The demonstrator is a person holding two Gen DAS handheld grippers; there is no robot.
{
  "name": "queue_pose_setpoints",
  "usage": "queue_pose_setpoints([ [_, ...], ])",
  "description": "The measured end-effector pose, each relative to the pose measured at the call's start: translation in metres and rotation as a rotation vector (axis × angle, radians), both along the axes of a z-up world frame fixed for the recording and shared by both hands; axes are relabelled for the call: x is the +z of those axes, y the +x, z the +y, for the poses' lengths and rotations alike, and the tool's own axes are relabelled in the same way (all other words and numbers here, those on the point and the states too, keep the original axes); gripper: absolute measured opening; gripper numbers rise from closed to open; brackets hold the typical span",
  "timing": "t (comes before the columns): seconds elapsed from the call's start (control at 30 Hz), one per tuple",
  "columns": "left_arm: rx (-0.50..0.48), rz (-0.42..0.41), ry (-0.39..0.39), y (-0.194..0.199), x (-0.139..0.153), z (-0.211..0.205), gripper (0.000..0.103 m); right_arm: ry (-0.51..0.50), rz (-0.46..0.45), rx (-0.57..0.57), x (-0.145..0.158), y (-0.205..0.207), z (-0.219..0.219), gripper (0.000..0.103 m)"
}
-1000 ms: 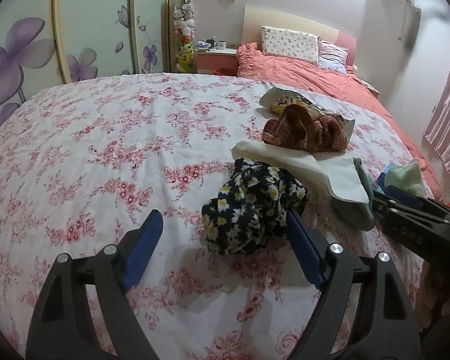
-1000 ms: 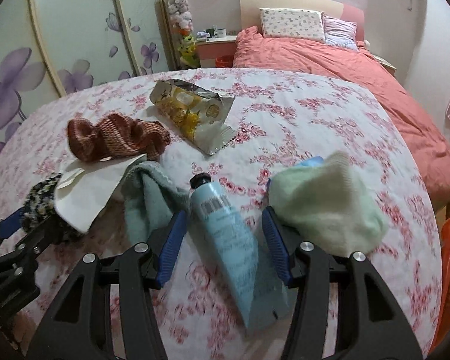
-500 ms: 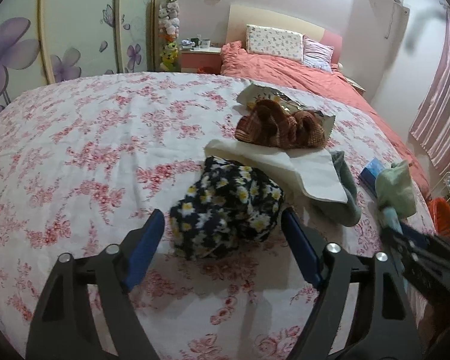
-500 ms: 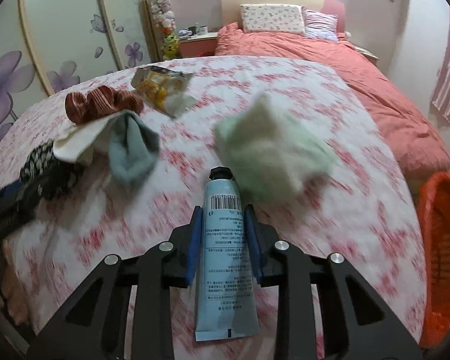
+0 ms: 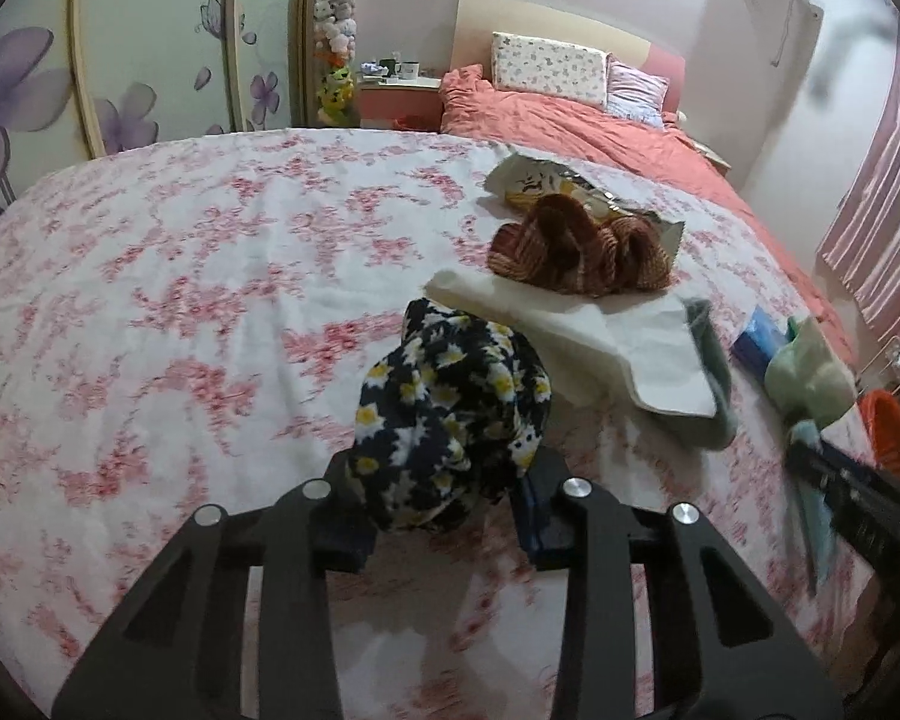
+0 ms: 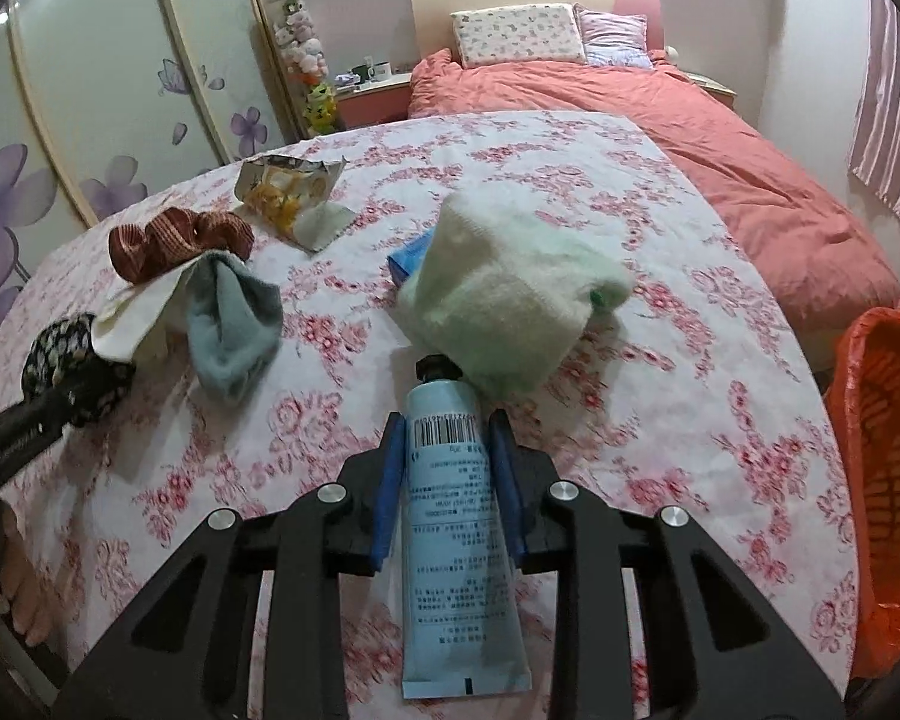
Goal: Collect trash
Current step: 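Grasp the floral cloth with the left tool while the right tool grasps the blue tube, then lift the floral cloth and blue tube and carry them over the orange basket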
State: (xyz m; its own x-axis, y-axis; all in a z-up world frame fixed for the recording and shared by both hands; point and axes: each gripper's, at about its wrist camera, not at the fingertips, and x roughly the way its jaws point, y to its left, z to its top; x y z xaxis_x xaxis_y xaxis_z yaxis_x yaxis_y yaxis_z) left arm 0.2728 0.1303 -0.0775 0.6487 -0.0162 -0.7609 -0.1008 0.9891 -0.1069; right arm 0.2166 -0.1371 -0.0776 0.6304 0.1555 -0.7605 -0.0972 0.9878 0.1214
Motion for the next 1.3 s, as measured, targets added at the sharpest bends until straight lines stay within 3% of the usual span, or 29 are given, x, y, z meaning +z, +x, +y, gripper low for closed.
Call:
queue_pose_setpoints([
  [0.67,0.035,0.002,-0.081,-0.004,-0.007,0.015,0.042,0.113,0.003,0.002,-0.002,-0.004,-0.016,0.029],
  [1.2,0.037,-0.014,-0.152,-0.006,-0.008,0.023,0.042,0.130,0.004,-0.001,-0.002,-0.005,-0.019,0.029],
  [1.3,0.033,-0.011,-0.135,-0.004,-0.007,0.019,0.044,0.080,0.000,0.002,-0.001,-0.003,-0.012,0.029],
])
